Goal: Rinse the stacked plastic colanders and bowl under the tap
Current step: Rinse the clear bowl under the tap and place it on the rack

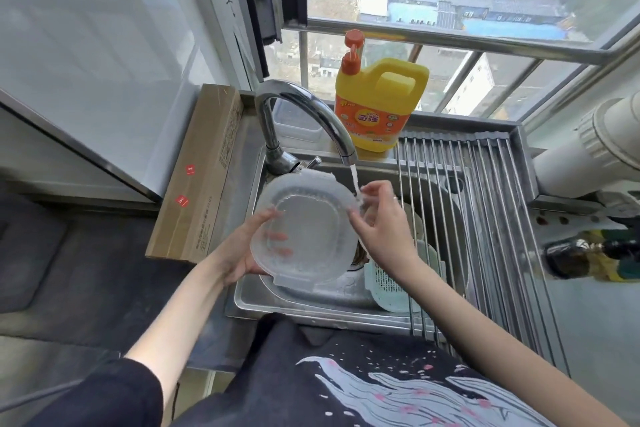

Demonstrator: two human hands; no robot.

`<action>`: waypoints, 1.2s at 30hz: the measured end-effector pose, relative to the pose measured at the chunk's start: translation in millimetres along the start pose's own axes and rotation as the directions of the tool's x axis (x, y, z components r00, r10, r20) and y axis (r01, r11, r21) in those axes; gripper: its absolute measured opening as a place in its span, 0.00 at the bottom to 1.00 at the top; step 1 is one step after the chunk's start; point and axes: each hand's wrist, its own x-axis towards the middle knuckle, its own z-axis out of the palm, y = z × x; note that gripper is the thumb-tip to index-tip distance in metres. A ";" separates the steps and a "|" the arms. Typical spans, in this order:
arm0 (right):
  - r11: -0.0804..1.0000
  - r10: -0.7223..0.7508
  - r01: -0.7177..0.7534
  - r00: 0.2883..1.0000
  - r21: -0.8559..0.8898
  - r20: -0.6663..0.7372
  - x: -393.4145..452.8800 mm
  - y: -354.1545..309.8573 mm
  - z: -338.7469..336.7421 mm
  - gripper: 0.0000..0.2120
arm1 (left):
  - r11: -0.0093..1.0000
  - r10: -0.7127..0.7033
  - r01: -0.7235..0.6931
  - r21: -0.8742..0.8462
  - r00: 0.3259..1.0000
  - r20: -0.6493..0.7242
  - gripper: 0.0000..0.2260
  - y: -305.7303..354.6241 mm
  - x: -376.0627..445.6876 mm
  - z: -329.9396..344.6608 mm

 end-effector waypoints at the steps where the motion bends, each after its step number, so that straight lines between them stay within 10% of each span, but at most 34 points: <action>1: 0.968 -0.198 0.176 0.974 -0.179 -0.107 -1.0 1.8 2.3 0.12 | 1.000 0.018 -0.018 0.006 0.999 -0.035 0.27 1.3 0.7 2.8; 4: 0.660 -0.568 0.539 0.814 -0.523 0.123 0.4 6.0 17.4 0.12 | 0.998 0.039 -0.034 0.053 0.995 -0.092 0.30 3.4 5.7 11.4; 8: 0.616 0.036 0.281 0.923 -0.736 0.382 3.2 -2.0 45.3 0.37 | 0.976 0.204 -0.183 0.117 0.959 -0.198 0.21 9.0 14.1 33.9; 11: 0.604 0.288 0.201 0.847 -0.771 0.446 -4.5 -10.8 60.7 0.38 | 0.929 0.370 -0.347 0.127 0.853 -0.368 0.05 8.9 21.2 46.2; 18: 0.800 0.079 0.402 0.665 -0.445 0.742 -11.3 -2.2 38.1 0.25 | 0.944 0.318 -0.322 0.074 0.823 -0.471 0.04 -6.9 29.7 38.4; 24: 0.893 -0.253 0.372 0.881 -0.253 0.400 -22.2 8.4 22.9 0.18 | 0.941 -0.043 0.006 -0.338 0.994 -0.101 0.15 -6.9 47.6 56.1; 31: 0.978 -0.045 -0.023 0.947 -0.206 -0.319 7.6 25.5 -18.8 0.30 | 0.946 -0.319 0.319 -0.047 0.948 0.017 0.12 0.0 89.0 86.2; 33: 0.987 0.138 -0.157 0.929 -0.028 -0.342 16.0 23.3 -30.9 0.33 | 0.936 -0.349 0.350 -0.037 0.936 0.044 0.13 1.0 98.3 96.1; 36: 0.787 0.465 -0.459 0.880 0.413 0.093 26.3 22.3 -45.2 0.37 | 0.937 -0.345 0.343 0.062 0.938 0.033 0.08 5.6 107.3 105.1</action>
